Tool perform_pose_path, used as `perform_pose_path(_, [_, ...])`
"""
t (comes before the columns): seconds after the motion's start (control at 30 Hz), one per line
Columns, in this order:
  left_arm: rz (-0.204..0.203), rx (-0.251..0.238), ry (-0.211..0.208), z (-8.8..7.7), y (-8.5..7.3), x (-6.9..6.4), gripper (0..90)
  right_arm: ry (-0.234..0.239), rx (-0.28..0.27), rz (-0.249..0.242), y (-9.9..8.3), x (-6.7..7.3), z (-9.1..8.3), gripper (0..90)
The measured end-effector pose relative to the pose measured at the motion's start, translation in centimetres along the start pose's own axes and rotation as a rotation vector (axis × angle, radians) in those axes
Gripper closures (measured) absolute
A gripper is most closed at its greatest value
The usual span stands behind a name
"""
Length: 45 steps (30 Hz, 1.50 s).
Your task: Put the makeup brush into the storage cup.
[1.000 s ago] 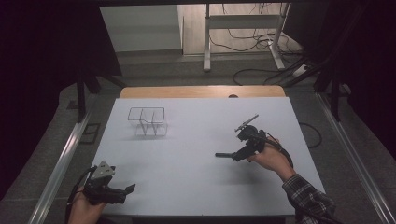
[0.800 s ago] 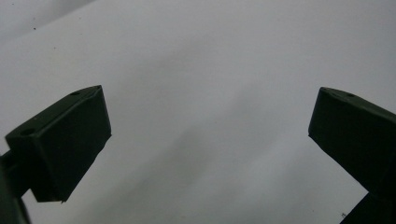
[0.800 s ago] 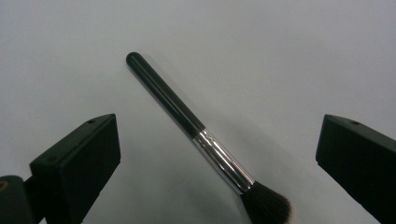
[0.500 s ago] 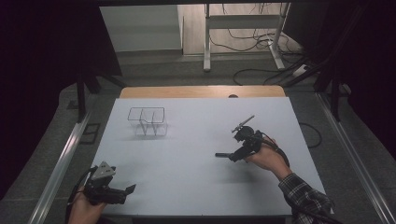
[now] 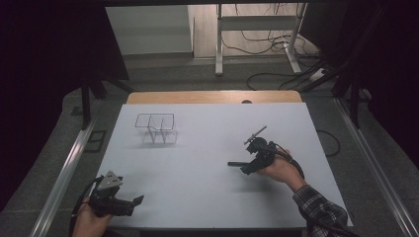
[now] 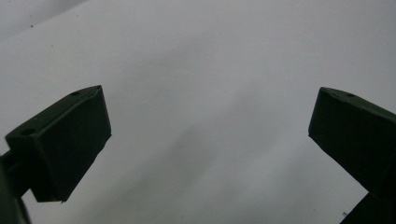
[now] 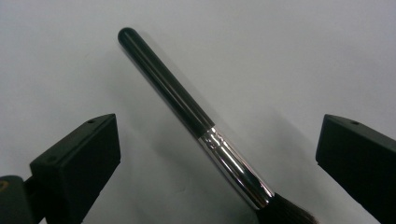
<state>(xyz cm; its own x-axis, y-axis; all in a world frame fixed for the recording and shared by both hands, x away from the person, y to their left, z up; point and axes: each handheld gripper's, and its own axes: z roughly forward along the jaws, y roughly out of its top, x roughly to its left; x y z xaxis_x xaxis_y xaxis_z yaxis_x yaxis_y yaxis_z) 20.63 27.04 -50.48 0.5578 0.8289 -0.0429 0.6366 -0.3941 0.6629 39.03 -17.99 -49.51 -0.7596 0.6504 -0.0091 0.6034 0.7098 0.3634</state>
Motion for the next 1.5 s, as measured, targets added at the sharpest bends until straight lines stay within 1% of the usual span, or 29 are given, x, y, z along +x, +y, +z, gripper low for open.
perform_pose_path(0.17, [0.000,0.001,0.000,0.0,0.0,0.0,0.0,0.004,0.014,-0.011,-0.1,0.1,0.6,0.0])
perform_pose_path(0.23, [0.000,0.002,-0.001,0.0,0.0,0.0,0.0,0.002,0.028,-0.020,-0.1,0.1,0.8,0.1])
perform_pose_path(0.4, [-0.001,0.004,-0.002,0.1,0.0,0.0,0.0,0.011,0.044,-0.019,-0.1,0.1,1.2,1.5])
perform_pose_path(0.47, [-0.001,0.004,-0.001,0.1,0.0,0.0,0.0,0.009,0.051,-0.025,-0.1,0.2,1.3,2.9])
perform_pose_path(0.5, [0.000,0.006,-0.002,0.1,0.0,0.0,0.0,0.002,0.062,-0.037,0.0,0.3,1.5,3.4])
perform_pose_path(0.57, [-0.001,0.005,-0.001,0.1,0.0,0.0,0.0,-0.005,0.064,-0.042,0.0,0.4,1.5,3.7])
perform_pose_path(0.7, [0.001,0.007,-0.001,0.1,0.0,0.0,0.0,-0.004,0.074,-0.048,0.1,0.4,1.5,5.1])
perform_pose_path(0.83, [0.001,0.007,-0.001,0.1,0.0,0.0,0.0,-0.007,0.081,-0.050,0.2,0.4,1.4,8.7])
perform_pose_path(0.87, [0.001,0.007,-0.002,0.1,0.0,-0.1,0.0,-0.009,0.085,-0.053,0.2,0.4,1.3,10.9])
perform_pose_path(0.9, [0.001,0.007,-0.002,0.1,0.0,-0.1,0.0,-0.007,0.099,-0.052,0.4,0.5,1.1,20.0])
perform_pose_path(0.93, [0.002,0.007,-0.002,0.1,0.0,-0.1,0.0,-0.007,0.099,-0.052,0.4,0.5,1.1,20.0])
perform_pose_path(1.0, [0.004,0.009,-0.002,0.1,0.0,-0.1,0.0,-0.005,0.122,-0.058,0.6,0.5,0.6,35.4])
perform_pose_path(1.07, [0.005,0.010,-0.003,0.1,0.0,-0.1,0.0,-0.006,0.134,-0.056,0.6,0.4,0.4,47.7])
perform_pose_path(1.13, [0.007,0.010,-0.003,0.2,0.0,-0.1,0.0,-0.007,0.150,-0.056,0.7,0.4,0.1,68.0])
perform_pose_path(1.17, [0.008,0.010,-0.003,0.2,0.0,-0.1,0.0,-0.005,0.154,-0.066,0.7,0.4,0.0,76.4])
perform_pose_path(1.2, [0.007,0.010,-0.004,0.2,0.0,-0.1,0.0,0.010,0.153,-0.069,0.6,0.4,0.0,76.9])
perform_pose_path(1.3, [0.007,0.011,-0.005,0.2,0.0,-0.1,0.0,0.009,0.126,-0.065,0.2,0.4,-0.1,77.3])
perform_pose_path(1.43, [0.006,0.009,-0.006,0.2,0.0,-0.1,0.0,0.017,0.099,-0.040,-0.1,0.2,-0.2,77.3])
perform_pose_path(1.5, [0.007,0.009,-0.007,0.2,0.0,-0.1,0.0,0.012,0.088,-0.040,-0.2,0.3,-0.2,77.3])
